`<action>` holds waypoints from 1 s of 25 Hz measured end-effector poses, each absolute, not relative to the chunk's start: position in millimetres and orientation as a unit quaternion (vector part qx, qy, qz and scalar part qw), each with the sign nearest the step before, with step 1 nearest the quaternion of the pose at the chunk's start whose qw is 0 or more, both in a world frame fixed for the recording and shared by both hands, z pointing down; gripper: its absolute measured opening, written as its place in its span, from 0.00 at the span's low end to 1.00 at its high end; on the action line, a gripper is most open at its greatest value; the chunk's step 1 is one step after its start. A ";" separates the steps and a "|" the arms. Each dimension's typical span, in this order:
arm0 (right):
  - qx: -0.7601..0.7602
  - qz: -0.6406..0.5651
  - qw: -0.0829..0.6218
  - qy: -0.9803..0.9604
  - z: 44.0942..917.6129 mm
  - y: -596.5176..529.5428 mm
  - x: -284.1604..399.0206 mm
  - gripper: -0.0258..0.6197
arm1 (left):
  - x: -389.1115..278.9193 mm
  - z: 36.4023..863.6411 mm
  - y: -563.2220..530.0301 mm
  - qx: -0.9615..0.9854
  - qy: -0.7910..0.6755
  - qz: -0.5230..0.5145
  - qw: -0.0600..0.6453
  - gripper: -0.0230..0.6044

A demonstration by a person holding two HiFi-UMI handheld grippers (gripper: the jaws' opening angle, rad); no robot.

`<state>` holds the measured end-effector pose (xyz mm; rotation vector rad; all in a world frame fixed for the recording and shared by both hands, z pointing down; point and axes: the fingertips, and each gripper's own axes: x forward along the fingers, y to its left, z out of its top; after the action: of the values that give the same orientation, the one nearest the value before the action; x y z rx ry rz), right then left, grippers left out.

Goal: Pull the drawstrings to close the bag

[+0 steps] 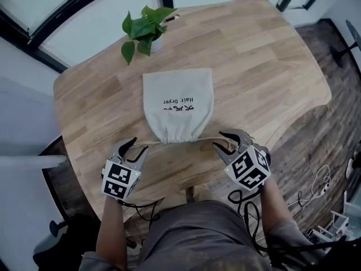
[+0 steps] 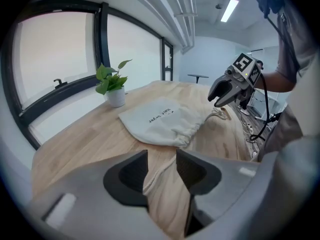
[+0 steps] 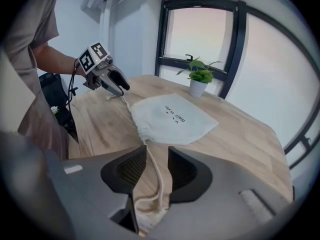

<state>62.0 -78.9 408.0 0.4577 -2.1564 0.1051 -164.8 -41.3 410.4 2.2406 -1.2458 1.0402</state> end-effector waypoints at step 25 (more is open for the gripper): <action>0.108 0.041 0.481 -0.869 466.4 -74.0 17.5 0.29 | -134.5 471.9 -50.8 0.828 -0.338 0.398 0.203 0.32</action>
<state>17.5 -74.0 466.4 0.2625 -2.1190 0.0994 -134.5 -50.8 471.9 2.3110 -0.9422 1.1110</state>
